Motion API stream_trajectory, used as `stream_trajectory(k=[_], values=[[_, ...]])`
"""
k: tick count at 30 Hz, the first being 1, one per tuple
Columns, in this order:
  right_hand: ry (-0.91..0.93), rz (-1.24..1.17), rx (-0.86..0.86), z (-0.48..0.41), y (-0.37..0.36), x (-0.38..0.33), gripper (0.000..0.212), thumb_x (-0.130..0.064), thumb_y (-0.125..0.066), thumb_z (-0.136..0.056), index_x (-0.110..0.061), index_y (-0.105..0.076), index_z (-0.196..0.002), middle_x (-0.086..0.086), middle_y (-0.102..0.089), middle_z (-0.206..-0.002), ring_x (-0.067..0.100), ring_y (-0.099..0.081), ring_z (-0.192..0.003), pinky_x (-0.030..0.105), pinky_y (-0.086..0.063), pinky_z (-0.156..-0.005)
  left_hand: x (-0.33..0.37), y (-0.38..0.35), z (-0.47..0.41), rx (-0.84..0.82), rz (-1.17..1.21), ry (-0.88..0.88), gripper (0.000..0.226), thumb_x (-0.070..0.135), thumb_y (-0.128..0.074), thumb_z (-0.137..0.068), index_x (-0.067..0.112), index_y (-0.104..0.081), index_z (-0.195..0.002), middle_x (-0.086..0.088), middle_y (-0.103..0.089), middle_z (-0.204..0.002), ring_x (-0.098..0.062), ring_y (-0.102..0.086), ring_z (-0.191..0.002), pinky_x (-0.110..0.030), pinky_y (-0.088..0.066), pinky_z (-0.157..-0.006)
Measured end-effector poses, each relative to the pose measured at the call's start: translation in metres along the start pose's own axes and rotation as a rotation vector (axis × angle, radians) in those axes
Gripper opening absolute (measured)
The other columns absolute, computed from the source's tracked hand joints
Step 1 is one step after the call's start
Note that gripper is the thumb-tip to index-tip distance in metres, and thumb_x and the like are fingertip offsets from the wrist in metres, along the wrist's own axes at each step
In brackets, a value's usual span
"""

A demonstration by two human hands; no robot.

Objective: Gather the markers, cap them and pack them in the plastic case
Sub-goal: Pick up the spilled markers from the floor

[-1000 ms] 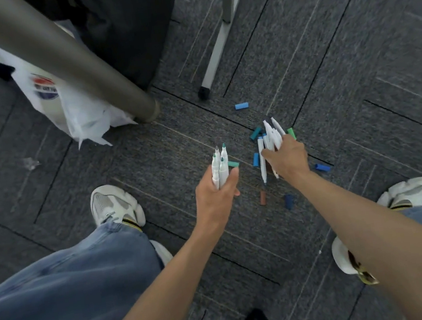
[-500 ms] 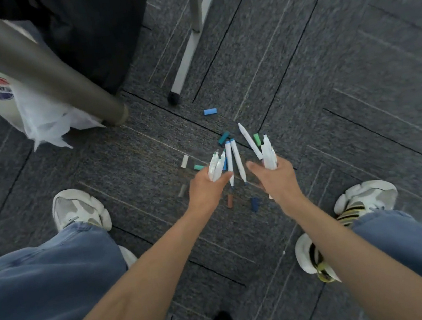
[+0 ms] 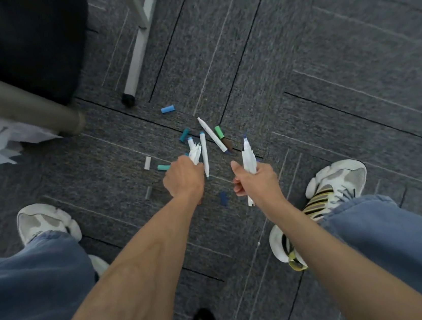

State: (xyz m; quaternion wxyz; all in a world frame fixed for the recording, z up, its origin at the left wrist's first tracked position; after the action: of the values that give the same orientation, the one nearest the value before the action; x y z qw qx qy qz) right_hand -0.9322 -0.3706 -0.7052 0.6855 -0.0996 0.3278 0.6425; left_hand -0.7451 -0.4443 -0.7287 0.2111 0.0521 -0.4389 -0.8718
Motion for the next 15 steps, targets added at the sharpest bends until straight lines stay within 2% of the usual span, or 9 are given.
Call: stream_trajectory(k=[4,8,9,11,13,15], values=[[-0.014,0.041,-0.020,0.005,-0.002,0.008,0.035,-0.033,-0.063,-0.094,0.000,-0.068,-0.082,0.006,-0.067,-0.064,0.012,-0.062,-0.049,0.027,-0.058,-0.054,0.003,-0.001,-0.002,-0.038,-0.021,0.000,0.033,0.038,-0.058,-0.090,0.008,-0.056,-0.102,-0.012,-0.065,-0.104,-0.032,-0.063,-0.095,-0.037,-0.046,-0.071],[0.039,0.164,-0.013,0.006,-0.003,0.004,0.027,-0.031,-0.063,-0.094,-0.007,-0.070,-0.085,0.008,-0.070,-0.063,0.015,-0.068,-0.053,0.030,-0.060,-0.058,-0.007,-0.002,-0.007,-0.135,0.143,0.041,0.035,0.042,-0.062,-0.082,0.011,-0.050,-0.091,-0.003,-0.057,-0.077,-0.023,-0.057,-0.070,-0.031,-0.041,-0.060],[0.059,0.219,-0.006,0.005,-0.004,0.002,0.026,-0.030,-0.062,-0.095,-0.007,-0.069,-0.084,0.006,-0.068,-0.061,0.016,-0.067,-0.052,0.028,-0.057,-0.054,-0.008,-0.001,-0.007,-0.148,0.187,0.031,0.033,0.042,-0.062,-0.081,0.011,-0.052,-0.089,-0.001,-0.054,-0.071,-0.021,-0.055,-0.066,-0.029,-0.039,-0.058],[0.082,0.308,0.010,0.000,-0.007,-0.001,0.027,-0.029,-0.063,-0.094,-0.003,-0.068,-0.086,0.003,-0.058,-0.061,0.014,-0.053,-0.048,0.023,-0.041,-0.044,-0.011,0.005,-0.005,-0.149,0.282,-0.003,0.027,0.040,-0.062,-0.079,0.014,-0.057,-0.079,0.000,-0.054,-0.063,-0.020,-0.055,-0.061,-0.029,-0.038,-0.054],[0.082,0.320,0.012,-0.007,-0.015,-0.004,0.025,-0.027,-0.064,-0.093,-0.002,-0.068,-0.091,0.003,-0.053,-0.065,0.013,-0.043,-0.050,0.023,-0.034,-0.044,-0.019,0.012,0.000,-0.122,0.384,-0.015,0.028,0.040,-0.062,-0.077,0.016,-0.058,-0.065,-0.001,-0.057,-0.058,-0.022,-0.059,-0.060,-0.032,-0.045,-0.054],[0.083,0.321,0.010,-0.015,-0.027,-0.010,0.021,-0.025,-0.065,-0.093,-0.005,-0.069,-0.097,0.003,-0.056,-0.073,0.013,-0.048,-0.056,0.022,-0.037,-0.048,-0.033,0.018,0.004,-0.085,0.507,-0.015,0.031,0.042,-0.062,-0.073,0.014,-0.061,-0.059,-0.004,-0.063,-0.056,-0.023,-0.065,-0.058,-0.038,-0.056,-0.058]])
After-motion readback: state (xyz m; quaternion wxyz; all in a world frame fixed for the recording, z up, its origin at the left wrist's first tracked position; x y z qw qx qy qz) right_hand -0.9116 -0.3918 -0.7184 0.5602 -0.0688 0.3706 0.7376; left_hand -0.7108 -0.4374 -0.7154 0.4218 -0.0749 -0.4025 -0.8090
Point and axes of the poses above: each hand's wrist, its own z-axis away from the middle knuckle, its own y-axis out of the back of the hand, x = y × z, the point moved 9 cm from there along -z, towards the middle knuckle
